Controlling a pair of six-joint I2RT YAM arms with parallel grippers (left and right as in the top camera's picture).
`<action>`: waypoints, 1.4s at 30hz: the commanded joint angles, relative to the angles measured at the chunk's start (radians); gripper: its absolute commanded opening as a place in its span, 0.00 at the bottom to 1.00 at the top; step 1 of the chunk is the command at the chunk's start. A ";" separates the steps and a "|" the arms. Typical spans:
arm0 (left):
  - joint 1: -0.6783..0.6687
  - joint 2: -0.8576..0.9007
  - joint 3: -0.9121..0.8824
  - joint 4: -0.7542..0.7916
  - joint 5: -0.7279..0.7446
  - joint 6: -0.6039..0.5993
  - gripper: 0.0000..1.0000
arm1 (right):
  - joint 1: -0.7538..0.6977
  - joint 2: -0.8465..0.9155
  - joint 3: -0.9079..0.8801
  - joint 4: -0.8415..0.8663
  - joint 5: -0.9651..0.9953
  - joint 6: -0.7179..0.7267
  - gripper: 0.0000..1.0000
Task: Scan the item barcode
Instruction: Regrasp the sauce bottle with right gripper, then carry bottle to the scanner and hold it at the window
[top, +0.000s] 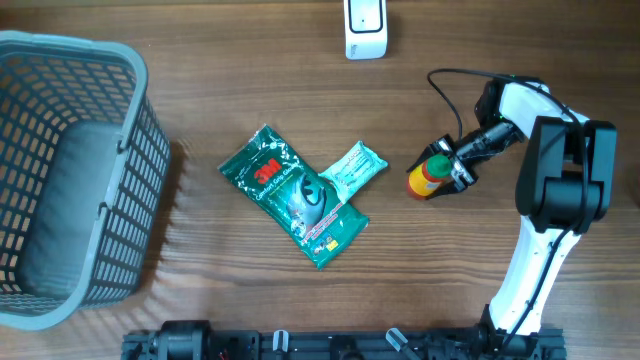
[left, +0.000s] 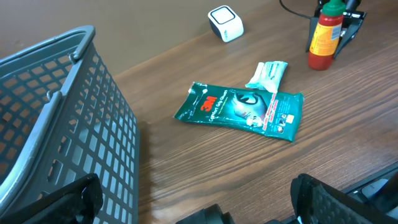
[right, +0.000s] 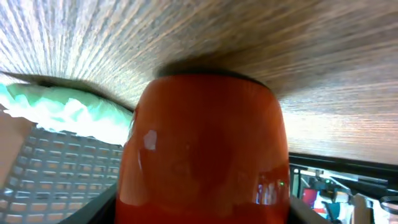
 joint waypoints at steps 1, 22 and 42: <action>-0.003 -0.003 0.000 0.002 -0.002 0.005 1.00 | 0.003 0.026 0.002 0.021 0.079 -0.014 0.41; -0.003 -0.003 0.000 0.002 -0.002 0.005 1.00 | 0.011 -0.450 0.105 -0.022 0.446 0.542 0.39; -0.003 -0.003 0.000 0.002 -0.002 0.005 1.00 | 0.452 -0.499 0.101 0.719 1.144 0.990 0.48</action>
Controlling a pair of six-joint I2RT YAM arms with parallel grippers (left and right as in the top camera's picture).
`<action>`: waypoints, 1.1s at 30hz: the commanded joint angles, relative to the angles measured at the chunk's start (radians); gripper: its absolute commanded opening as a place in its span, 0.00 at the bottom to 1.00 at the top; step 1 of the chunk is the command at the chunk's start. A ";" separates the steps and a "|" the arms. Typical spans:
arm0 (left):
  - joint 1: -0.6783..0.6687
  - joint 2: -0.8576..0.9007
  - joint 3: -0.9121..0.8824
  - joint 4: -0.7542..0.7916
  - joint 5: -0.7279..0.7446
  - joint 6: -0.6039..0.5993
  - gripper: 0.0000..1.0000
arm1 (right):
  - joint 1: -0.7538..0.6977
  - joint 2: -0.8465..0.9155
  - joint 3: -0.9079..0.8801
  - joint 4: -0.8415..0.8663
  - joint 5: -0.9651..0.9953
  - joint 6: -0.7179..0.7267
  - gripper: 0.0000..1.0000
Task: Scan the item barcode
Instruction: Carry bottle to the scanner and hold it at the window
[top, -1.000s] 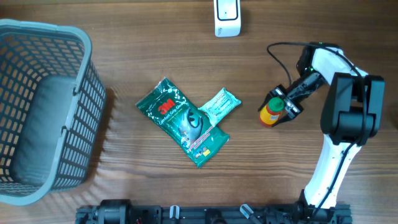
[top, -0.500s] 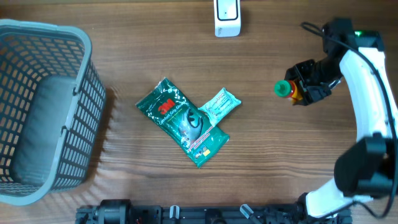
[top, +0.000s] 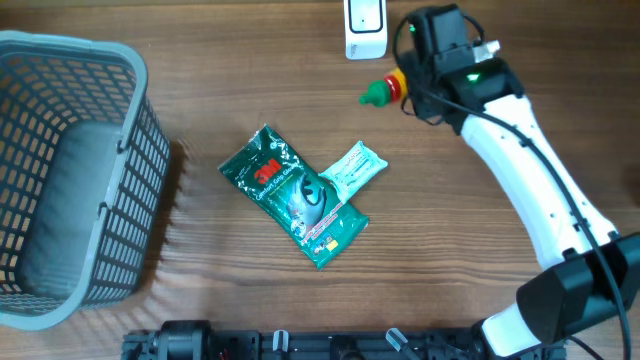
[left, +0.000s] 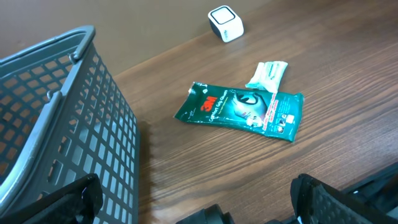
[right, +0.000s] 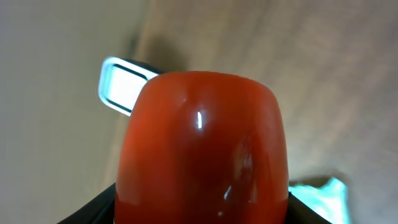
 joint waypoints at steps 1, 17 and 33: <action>-0.003 -0.003 0.000 0.003 -0.002 0.005 1.00 | 0.000 0.076 0.016 0.108 0.123 0.029 0.49; -0.003 -0.003 0.000 0.003 -0.002 0.005 1.00 | -0.010 0.489 0.037 1.125 0.153 -0.322 0.50; -0.003 -0.003 0.000 0.003 -0.002 0.005 1.00 | -0.055 0.753 0.399 1.022 0.045 -0.276 0.51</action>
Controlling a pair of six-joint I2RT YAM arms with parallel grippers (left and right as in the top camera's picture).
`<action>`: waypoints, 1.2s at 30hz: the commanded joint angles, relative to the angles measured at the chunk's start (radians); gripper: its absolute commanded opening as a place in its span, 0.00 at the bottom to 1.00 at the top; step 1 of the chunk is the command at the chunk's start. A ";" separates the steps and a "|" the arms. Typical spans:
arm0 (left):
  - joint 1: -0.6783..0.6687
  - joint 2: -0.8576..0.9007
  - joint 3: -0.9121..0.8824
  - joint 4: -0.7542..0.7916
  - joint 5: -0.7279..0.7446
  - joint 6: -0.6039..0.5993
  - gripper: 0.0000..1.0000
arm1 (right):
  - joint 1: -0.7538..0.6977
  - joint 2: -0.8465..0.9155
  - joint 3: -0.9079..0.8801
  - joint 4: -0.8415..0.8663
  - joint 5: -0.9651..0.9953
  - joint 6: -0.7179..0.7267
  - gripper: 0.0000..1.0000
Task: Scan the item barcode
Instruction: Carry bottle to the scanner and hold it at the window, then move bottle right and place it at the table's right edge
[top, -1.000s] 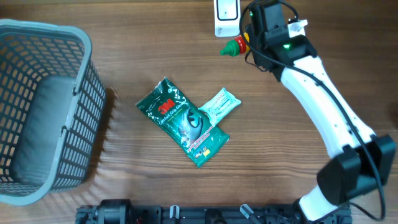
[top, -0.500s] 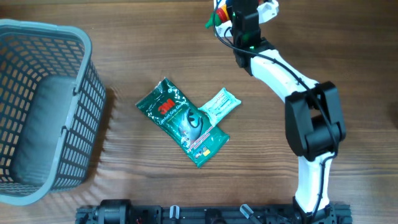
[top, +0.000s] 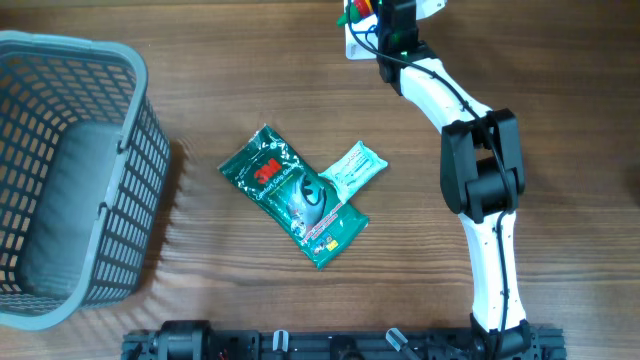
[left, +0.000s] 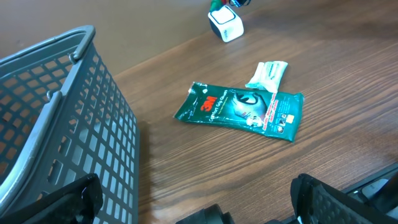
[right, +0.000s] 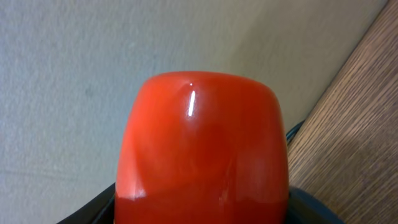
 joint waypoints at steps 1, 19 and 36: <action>-0.003 -0.003 0.000 0.002 -0.002 0.005 1.00 | 0.007 0.002 0.043 0.000 -0.047 0.001 0.51; -0.003 -0.003 0.000 0.002 -0.002 0.005 1.00 | -0.678 -0.281 0.017 -0.968 0.149 -0.150 0.53; -0.003 -0.003 0.000 0.002 -0.002 0.005 1.00 | -0.984 -0.263 0.025 -1.056 -0.066 -0.366 1.00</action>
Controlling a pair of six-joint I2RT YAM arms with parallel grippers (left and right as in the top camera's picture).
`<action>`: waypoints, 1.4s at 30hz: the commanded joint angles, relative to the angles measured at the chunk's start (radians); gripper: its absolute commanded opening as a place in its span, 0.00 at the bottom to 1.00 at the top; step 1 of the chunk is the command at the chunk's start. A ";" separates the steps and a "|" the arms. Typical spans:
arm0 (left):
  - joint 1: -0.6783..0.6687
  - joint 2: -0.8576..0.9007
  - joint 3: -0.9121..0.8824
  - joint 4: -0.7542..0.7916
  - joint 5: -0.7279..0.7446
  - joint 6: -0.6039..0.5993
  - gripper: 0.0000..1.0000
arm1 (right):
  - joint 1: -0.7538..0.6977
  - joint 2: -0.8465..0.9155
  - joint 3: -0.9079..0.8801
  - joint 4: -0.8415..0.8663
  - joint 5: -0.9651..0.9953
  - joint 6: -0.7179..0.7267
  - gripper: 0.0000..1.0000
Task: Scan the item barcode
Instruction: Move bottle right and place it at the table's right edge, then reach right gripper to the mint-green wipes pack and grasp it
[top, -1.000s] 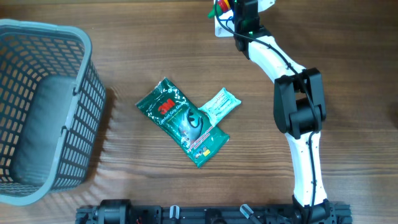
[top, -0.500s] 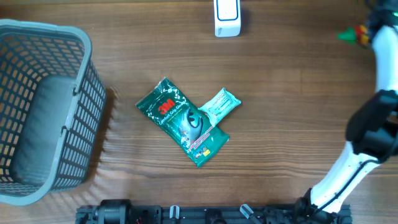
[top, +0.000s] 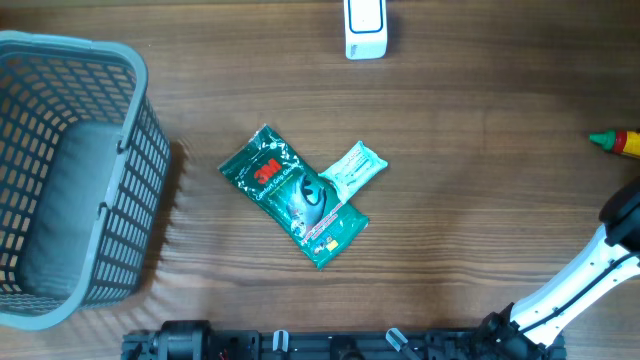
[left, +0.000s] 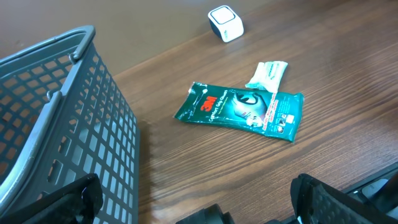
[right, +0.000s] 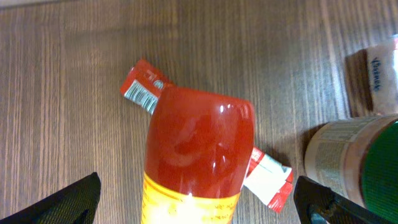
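Observation:
The red sauce bottle with a yellow label and green cap lies at the table's far right edge, cap pointing left. In the right wrist view the bottle sits between the wide-apart fingers of my right gripper, which is open and not touching it. The white scanner stands at the far edge of the table, also seen as the scanner in the left wrist view. My left gripper is open and empty near the front edge, beside the basket.
A grey mesh basket fills the left side. A green 3M pouch and a pale wipes packet lie mid-table. Round the bottle are red sachets, a green-lidded jar and a tissue pack.
My right gripper held the bottle up at the scanner by the far edge. Now the bottle lies at the far right among other items and the gripper is open around it.
My right gripper was shut on the bottle standing right of the pouches. Then it held the bottle tilted close to the scanner, then right at the scanner. Now the bottle is down at the right edge, let go. The left arm stayed still.

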 joint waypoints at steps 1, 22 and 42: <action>-0.003 -0.003 0.000 0.002 -0.002 0.005 1.00 | 0.001 -0.150 0.015 0.010 -0.176 -0.040 1.00; -0.003 -0.003 0.000 0.002 -0.002 0.005 1.00 | 0.908 -0.437 -0.218 -0.235 -0.554 -0.169 0.95; -0.003 -0.003 0.000 0.002 -0.002 0.005 1.00 | 1.397 -0.308 -0.644 0.320 -0.294 -0.119 0.25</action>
